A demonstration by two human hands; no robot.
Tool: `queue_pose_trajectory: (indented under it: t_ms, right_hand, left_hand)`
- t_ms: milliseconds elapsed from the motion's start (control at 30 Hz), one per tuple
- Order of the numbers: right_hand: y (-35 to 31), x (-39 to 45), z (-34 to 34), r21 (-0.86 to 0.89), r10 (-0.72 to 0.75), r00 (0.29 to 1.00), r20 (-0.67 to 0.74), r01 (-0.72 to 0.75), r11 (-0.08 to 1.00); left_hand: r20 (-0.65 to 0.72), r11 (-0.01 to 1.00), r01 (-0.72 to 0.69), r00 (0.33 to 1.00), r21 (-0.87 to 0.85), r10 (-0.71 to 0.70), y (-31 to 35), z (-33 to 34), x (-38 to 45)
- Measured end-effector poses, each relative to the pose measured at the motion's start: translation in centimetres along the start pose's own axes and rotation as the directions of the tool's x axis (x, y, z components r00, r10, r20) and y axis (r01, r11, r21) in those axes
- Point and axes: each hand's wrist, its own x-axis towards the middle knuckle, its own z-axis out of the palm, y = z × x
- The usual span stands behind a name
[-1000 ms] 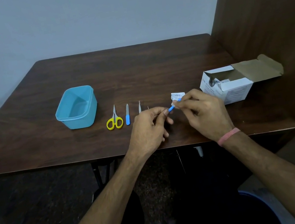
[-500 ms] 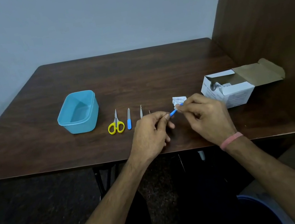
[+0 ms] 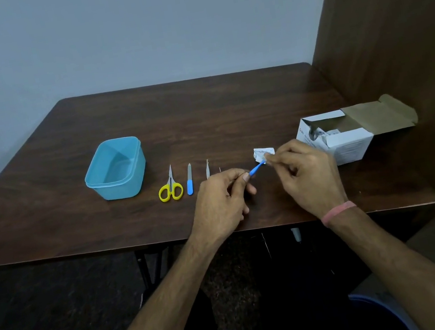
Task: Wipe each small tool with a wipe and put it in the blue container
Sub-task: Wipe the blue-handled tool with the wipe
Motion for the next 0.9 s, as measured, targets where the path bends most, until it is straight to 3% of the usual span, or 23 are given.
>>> queue_pose_trajectory:
  t_ms: [700, 800, 900]
  right_hand:
    - [0.15, 0.01, 0.15, -0.027, 0.055, 0.998, -0.003, -0.055, 0.998]
    - [0.0, -0.19, 0.16, -0.063, 0.004, 0.999, 0.043, -0.001, 0.998]
    - [0.39, 0.11, 0.21, -0.083, 0.114, 0.993, -0.039, -0.117, 0.99]
  left_hand:
    - [-0.004, 1.0, 0.012, 1.0, 0.016, -0.012, -0.08, 0.01, -0.03]
    - [-0.007, 0.999, 0.007, 1.0, 0.033, -0.006, -0.05, 0.06, -0.05]
    - [-0.009, 0.999, 0.013, 1.0, 0.029, -0.013, -0.1, 0.14, -0.03]
